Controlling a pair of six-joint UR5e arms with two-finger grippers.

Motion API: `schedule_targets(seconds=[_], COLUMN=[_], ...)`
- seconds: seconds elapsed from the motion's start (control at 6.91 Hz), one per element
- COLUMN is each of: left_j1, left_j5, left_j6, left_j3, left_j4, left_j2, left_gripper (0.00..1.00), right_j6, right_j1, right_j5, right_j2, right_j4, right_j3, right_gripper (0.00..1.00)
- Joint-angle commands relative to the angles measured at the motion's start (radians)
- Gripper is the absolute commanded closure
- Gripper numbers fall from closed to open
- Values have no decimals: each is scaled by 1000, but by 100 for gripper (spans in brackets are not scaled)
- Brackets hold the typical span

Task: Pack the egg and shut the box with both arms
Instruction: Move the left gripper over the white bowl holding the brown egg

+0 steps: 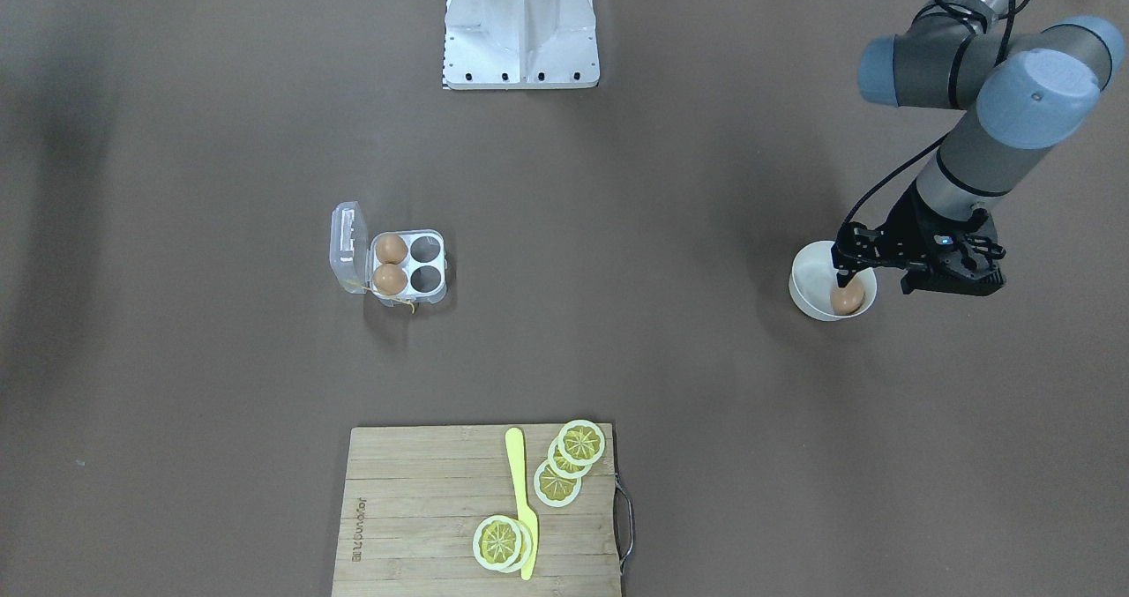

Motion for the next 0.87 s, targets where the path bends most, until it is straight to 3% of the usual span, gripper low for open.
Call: schedule_targets(seconds=[0.0,0.29,0.72], left_j1=[31,74,97], left_j5=[22,80,92], left_j6=[2,2,-3], left_j3=[12,39,42], left_j4=[0,-2,-2], left_j2=[1,3,18], left_gripper=[20,20,19], right_j6=[0,0,3], right_j1=[0,0,0], right_j5=[23,21,24], right_j2=[-1,2,10], right_j4=[0,0,0], right_j3=[1,-4,-7], right_gripper=[0,0,0])
